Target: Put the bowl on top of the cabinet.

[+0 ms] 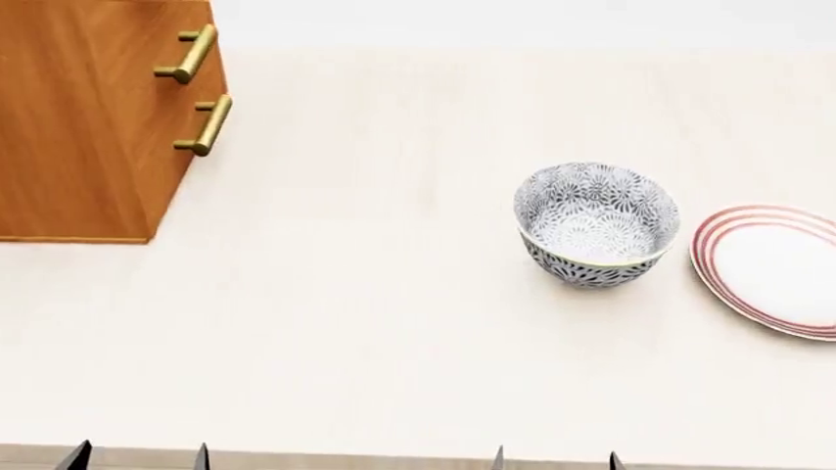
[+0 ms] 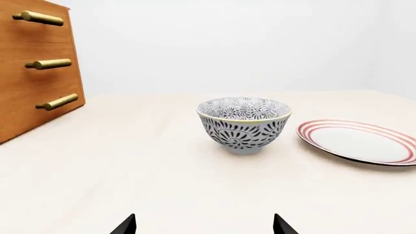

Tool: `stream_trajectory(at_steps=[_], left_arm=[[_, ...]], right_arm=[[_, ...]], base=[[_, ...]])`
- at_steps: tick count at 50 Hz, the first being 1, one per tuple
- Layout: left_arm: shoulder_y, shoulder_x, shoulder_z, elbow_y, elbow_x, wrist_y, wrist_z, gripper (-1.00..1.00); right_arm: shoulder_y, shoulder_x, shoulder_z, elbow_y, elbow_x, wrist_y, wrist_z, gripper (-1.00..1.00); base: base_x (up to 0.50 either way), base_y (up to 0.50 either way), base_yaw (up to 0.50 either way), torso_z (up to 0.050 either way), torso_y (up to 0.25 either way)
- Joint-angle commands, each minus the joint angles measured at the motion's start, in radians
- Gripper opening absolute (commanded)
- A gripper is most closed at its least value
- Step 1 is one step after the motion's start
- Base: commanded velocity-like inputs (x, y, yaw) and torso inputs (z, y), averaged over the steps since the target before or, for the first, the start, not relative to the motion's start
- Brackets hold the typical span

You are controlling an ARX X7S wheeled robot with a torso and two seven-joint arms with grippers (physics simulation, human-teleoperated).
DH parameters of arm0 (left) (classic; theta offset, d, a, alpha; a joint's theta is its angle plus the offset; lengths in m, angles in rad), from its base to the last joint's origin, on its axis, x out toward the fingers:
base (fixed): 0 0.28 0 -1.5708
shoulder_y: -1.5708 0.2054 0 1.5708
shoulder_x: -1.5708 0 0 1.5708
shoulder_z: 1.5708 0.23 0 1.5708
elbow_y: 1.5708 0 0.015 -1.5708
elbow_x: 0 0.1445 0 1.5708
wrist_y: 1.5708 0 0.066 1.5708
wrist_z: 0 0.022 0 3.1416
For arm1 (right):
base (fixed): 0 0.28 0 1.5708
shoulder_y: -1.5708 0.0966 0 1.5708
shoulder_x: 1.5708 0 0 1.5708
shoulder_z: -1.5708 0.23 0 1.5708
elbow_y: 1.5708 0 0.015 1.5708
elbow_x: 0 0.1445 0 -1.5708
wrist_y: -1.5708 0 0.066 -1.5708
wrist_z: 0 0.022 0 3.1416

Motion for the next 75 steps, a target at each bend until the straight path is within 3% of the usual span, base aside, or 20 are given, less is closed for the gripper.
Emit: stream_trajectory(at_steps=[1,22,43,75], left_arm=[[0.002,-0.014,0.014,0.004,-0.014,0.003,-0.017,1.00],[-0.001,-0.033,0.036,0.003,-0.036,0.008,-0.041,1.00],[-0.002,-0.049,0.055,0.003,-0.050,0.011,-0.060,1.00],[-0.008,-0.069,0.078,-0.002,-0.070,0.016,-0.083,1.00]], right_arm=[[0.002,0.012,-0.016,0.002,0.011,-0.005,0.017,1.00],[0.011,0.034,-0.049,0.013,0.021,-0.002,0.041,1.00],[0.019,0.048,-0.046,-0.031,0.110,0.102,0.055,1.00],[0.009,0.066,-0.077,-0.024,0.113,0.045,0.072,1.00]], base=[[0.00,0.50,0.00,0.000,0.000],[0.00,0.38,0.00,0.000,0.000],[0.00,0.00,0.00,0.000,0.000],[0.00,-0.05,0.00,0.000,0.000]])
